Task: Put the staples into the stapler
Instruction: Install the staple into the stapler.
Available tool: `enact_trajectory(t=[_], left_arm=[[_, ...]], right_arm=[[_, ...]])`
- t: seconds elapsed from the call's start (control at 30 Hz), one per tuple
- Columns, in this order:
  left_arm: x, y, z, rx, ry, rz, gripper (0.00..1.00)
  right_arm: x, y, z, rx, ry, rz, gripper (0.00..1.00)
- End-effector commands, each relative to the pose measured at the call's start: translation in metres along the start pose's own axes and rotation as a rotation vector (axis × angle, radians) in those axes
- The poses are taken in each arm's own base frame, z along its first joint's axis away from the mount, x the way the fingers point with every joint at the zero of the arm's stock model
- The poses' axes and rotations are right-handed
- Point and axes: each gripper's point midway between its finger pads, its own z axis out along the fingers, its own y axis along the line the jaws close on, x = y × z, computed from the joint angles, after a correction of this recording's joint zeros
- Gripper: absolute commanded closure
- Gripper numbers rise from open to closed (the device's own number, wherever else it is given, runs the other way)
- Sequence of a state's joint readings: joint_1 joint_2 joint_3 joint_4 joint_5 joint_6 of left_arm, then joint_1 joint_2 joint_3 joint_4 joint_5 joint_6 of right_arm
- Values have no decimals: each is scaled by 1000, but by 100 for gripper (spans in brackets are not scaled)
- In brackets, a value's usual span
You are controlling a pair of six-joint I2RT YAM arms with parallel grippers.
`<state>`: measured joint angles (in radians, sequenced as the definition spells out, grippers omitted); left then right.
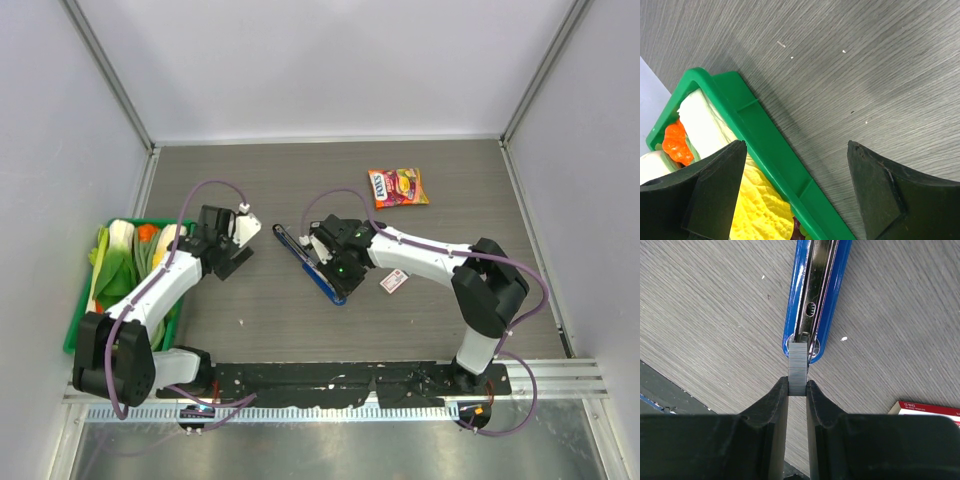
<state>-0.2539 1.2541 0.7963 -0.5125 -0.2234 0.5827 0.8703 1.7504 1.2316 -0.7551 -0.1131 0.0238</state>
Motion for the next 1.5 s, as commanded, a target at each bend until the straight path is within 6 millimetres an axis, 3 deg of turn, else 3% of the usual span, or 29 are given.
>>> enact_trajectory(t=[0.0, 0.5, 1.47], left_arm=[[-9, 3, -1, -11, -45, -24, 14], [-9, 0, 0, -1, -43, -22, 14], [-9, -3, 0, 14, -48, -19, 14]], right_arm=[[-10, -2, -3, 12, -44, -11, 85], [-21, 2, -20, -78, -99, 50, 85], [-16, -12, -13, -32, -82, 72, 85]])
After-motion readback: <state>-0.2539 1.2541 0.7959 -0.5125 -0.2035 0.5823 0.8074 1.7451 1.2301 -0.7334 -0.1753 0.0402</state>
